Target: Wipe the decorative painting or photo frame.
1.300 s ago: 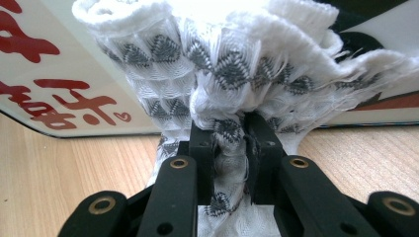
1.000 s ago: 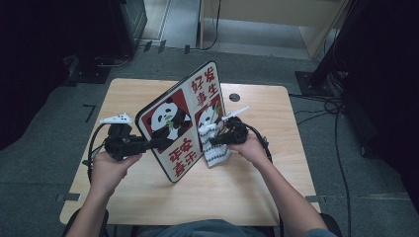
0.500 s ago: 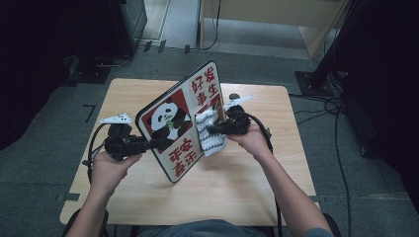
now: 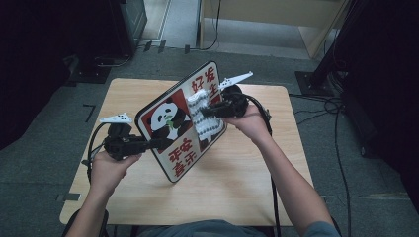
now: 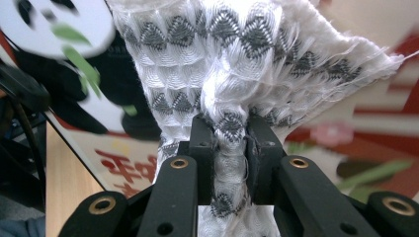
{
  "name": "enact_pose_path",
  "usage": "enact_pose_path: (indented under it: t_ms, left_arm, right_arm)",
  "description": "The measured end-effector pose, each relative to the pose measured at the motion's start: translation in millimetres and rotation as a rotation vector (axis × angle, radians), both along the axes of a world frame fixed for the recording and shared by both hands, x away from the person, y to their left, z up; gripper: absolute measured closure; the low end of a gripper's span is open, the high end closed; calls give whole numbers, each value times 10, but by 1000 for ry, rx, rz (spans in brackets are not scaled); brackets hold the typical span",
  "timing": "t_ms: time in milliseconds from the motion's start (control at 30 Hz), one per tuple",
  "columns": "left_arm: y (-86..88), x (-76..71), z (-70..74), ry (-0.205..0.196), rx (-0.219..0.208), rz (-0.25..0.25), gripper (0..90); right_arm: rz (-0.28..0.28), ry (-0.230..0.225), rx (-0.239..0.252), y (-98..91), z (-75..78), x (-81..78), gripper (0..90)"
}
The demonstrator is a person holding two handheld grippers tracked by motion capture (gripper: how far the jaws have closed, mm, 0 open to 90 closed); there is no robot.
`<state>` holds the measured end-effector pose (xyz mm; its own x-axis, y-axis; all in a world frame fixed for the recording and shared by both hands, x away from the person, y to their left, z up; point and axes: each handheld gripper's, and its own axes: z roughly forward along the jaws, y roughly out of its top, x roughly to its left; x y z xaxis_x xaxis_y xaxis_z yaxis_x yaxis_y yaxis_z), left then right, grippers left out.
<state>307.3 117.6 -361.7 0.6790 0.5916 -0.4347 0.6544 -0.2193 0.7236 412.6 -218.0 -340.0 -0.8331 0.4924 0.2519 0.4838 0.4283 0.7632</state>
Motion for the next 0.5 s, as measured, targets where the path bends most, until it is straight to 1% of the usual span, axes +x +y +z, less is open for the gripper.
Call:
enact_pose_path:
  t_ms: [100,233,433,500]
  left_arm:
    - [6,4,-1,2,-2,-1,742]
    - [8,5,-3,2,-3,1,742]
    - [15,7,-6,4,-6,1,740]
    - [16,7,-7,3,-5,1,740]
  right_arm:
    - [8,-13,11,44,164,27,776]
    - [14,-26,6,100,326,49,777]
    - [16,-50,7,171,531,70,776]
    - [24,-60,-1,207,585,87,776]
